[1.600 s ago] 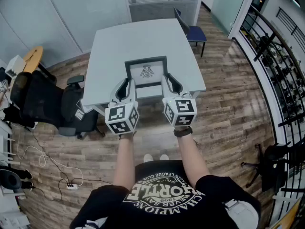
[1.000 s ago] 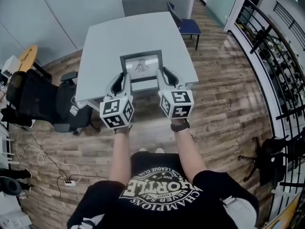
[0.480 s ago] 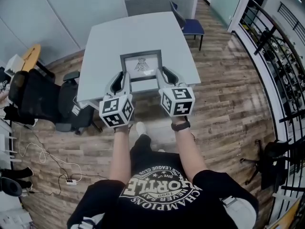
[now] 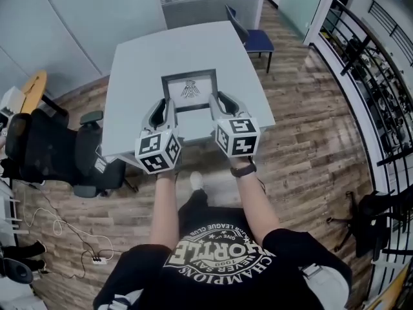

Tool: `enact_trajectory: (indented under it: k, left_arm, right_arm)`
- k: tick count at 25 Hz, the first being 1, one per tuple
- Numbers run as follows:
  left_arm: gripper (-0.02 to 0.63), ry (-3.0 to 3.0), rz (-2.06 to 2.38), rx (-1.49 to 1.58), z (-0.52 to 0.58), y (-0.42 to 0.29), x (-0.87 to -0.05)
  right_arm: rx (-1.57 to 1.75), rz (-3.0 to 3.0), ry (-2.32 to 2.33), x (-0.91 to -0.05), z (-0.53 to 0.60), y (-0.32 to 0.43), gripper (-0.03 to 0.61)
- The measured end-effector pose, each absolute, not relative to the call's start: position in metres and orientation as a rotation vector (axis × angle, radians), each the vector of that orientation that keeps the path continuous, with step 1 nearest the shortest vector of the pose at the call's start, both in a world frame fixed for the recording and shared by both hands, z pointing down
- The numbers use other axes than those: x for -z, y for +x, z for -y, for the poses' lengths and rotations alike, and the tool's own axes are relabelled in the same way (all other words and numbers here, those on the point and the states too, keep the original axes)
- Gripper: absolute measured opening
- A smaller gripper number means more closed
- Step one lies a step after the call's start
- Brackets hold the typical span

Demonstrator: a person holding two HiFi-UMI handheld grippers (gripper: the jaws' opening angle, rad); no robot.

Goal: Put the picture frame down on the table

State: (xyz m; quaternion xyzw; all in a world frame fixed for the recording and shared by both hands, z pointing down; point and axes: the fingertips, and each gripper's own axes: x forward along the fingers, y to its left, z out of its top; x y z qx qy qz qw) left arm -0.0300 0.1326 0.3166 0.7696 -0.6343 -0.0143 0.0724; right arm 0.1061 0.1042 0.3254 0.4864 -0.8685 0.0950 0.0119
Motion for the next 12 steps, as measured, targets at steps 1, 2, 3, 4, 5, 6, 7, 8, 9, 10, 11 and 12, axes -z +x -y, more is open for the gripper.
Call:
enact_trajectory:
  k: [1,2,3,4,5,6,7,8,9,10,11,12]
  left_arm:
    - [0.071,2.315,1.903,0.044,-0.120,-0.036,-0.315]
    - [0.071,2.319,1.899,0.045,-0.107,-0.042,-0.314]
    - [0.071,2.323,1.895,0.047,-0.095,-0.049,-0.312]
    - [0.071,2.326,1.891,0.052,-0.082,-0.056,-0.310]
    - [0.071,2.327,1.888,0.058,-0.069,-0.064,-0.308]
    - [0.071,2.327,1.885,0.064,-0.056,-0.072,-0.307]
    - [0.071,2.324,1.882,0.069,-0.043,-0.079,-0.307]
    - [0.071,2.319,1.876,0.076,-0.031,-0.086,-0.308]
    - [0.069,2.315,1.869,0.083,-0.020,-0.092,-0.310]
    - [0.069,2.313,1.862,0.089,-0.009,-0.096,-0.311]
    - [0.070,2.314,1.854,0.093,0.002,-0.100,-0.313]
    - [0.069,2.317,1.846,0.094,0.013,-0.104,-0.314]
  right_arm:
    - [-0.295,2.704,1.521,-0.324,-0.092,0.101,0.075]
    - [-0.295,2.700,1.527,-0.323,-0.080,0.094,0.075]
    - [-0.296,2.697,1.533,-0.321,-0.068,0.088,0.077]
    - [-0.297,2.693,1.541,-0.320,-0.056,0.080,0.077]
    - [-0.294,2.686,1.549,-0.318,-0.043,0.073,0.077]
    - [-0.288,2.677,1.556,-0.317,-0.031,0.065,0.077]
    - [-0.281,2.666,1.561,-0.317,-0.019,0.057,0.077]
    - [-0.276,2.656,1.563,-0.317,-0.008,0.051,0.077]
    - [-0.273,2.647,1.566,-0.318,0.002,0.045,0.078]
    - [-0.270,2.638,1.571,-0.319,0.012,0.041,0.078]
    - [-0.267,2.628,1.578,-0.319,0.023,0.037,0.078]
    - [-0.264,2.618,1.585,-0.320,0.034,0.034,0.078]
